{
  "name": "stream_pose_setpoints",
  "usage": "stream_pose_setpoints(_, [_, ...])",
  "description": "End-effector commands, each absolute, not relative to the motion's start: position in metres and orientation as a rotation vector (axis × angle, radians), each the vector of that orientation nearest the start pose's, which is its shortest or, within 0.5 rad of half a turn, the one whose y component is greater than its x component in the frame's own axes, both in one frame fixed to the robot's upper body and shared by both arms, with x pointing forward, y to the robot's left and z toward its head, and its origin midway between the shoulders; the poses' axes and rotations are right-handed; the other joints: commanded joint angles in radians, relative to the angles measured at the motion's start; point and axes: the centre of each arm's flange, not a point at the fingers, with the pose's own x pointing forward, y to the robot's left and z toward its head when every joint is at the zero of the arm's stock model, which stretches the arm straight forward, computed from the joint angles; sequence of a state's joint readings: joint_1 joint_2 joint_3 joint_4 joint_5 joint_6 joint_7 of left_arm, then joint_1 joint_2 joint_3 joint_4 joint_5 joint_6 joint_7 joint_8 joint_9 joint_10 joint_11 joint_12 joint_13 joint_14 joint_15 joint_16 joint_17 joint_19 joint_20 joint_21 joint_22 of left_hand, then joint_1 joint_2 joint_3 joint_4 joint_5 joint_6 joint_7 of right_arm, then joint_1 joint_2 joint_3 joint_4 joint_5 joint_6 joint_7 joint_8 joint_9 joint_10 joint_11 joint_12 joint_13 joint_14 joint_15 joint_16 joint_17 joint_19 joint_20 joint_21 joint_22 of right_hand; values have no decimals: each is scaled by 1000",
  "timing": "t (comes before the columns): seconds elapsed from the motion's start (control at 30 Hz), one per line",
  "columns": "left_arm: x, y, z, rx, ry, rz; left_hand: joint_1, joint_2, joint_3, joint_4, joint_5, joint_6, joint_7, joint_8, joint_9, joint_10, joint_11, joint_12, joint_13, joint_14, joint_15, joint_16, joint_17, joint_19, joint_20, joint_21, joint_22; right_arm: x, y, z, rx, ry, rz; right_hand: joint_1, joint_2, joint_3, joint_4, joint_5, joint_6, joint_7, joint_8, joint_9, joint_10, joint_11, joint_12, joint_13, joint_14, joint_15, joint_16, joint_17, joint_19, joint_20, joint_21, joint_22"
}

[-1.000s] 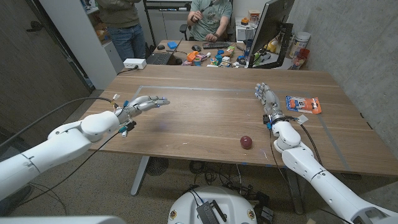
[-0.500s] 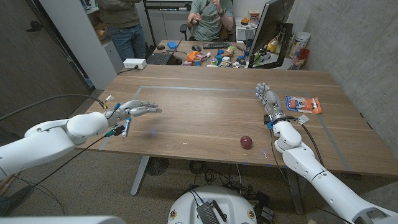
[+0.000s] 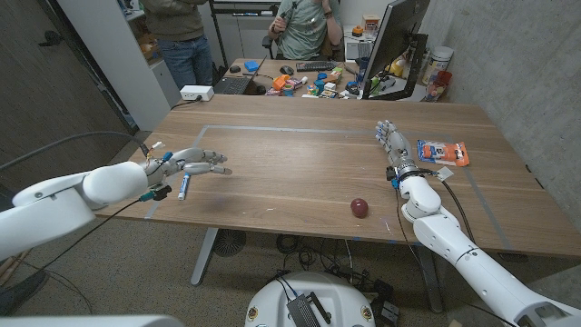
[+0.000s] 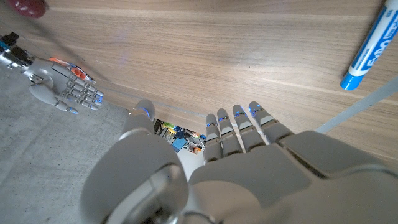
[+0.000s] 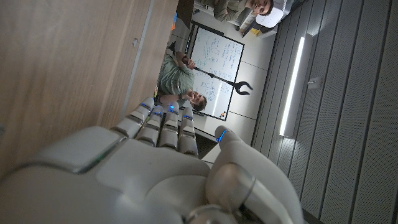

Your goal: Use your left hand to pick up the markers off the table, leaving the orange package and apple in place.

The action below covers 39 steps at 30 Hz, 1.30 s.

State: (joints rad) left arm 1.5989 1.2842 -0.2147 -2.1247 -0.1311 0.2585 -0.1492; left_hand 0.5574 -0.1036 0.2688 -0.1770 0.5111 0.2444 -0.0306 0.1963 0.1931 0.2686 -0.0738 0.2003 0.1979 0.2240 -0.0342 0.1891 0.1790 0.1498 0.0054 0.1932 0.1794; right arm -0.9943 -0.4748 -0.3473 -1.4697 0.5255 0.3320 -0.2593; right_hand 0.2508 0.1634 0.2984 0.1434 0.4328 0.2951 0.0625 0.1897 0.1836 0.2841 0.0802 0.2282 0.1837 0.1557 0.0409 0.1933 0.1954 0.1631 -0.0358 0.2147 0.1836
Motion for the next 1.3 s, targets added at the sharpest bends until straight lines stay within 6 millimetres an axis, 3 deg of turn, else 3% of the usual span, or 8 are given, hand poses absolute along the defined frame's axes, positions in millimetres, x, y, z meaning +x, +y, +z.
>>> stream_pose_setpoints(0.03, [475,373,4,1428,-179,-270,17,-2,6,1,11,-7,-7,0,4,-1,-10,7,3,6,0,7,6,8,-2,8,1,609,-272,-62,91,-647,-38,2,21,6,-4,5,10,1,6,2,11,3,3,4,9,3,8,2,1,-8,-4,5])
stream_pose_setpoints(0.43, [470,385,23,1704,-81,-301,51,-29,2,0,20,-59,-31,-10,6,-4,-26,8,5,34,-15,15,7,23,0,12,1,603,-269,-66,103,-647,-88,0,21,5,-5,6,9,-1,5,2,10,1,2,4,13,6,9,2,-3,-6,-5,5])
stream_pose_setpoints(0.67, [464,391,35,1828,-98,-232,106,-46,4,-3,33,-83,-45,-5,7,19,-58,18,6,70,-42,23,7,48,-3,18,1,602,-264,-68,109,-639,-102,-1,21,5,-4,6,10,0,5,2,11,1,2,4,13,8,8,2,-5,-3,-6,5])
stream_pose_setpoints(0.9, [460,404,45,1941,-48,-197,181,-49,14,-4,44,-88,-63,2,8,75,-36,35,4,121,-55,31,5,73,-7,22,1,600,-259,-69,110,-633,-128,-2,20,4,-4,6,10,-1,5,2,10,2,1,5,13,9,8,2,-9,-1,-6,5])
stream_pose_setpoints(1.03, [458,409,48,2031,-40,-177,198,-51,16,-3,46,-88,-66,4,8,77,-40,33,3,132,-60,32,5,82,-7,23,1,599,-255,-68,109,-632,-143,-3,20,3,-4,6,10,-1,5,2,9,1,0,5,13,14,8,3,-10,1,-7,5])
stream_pose_setpoints(1.2, [462,410,48,2155,-50,-179,230,-52,17,0,50,-91,-72,6,9,60,-88,22,3,124,-68,22,6,80,-8,19,1,599,-251,-67,116,-633,-170,-5,19,2,-3,6,9,-2,4,3,7,2,-1,5,13,14,8,3,-12,4,-7,5])
stream_pose_setpoints(1.3, [469,408,48,2231,-75,-182,238,-53,16,3,50,-101,-73,3,9,52,-87,19,3,112,-65,15,6,74,-5,16,2,598,-248,-66,122,-643,-184,-6,18,1,-3,6,8,-1,4,3,5,2,-1,5,13,15,8,3,-12,4,-7,5])
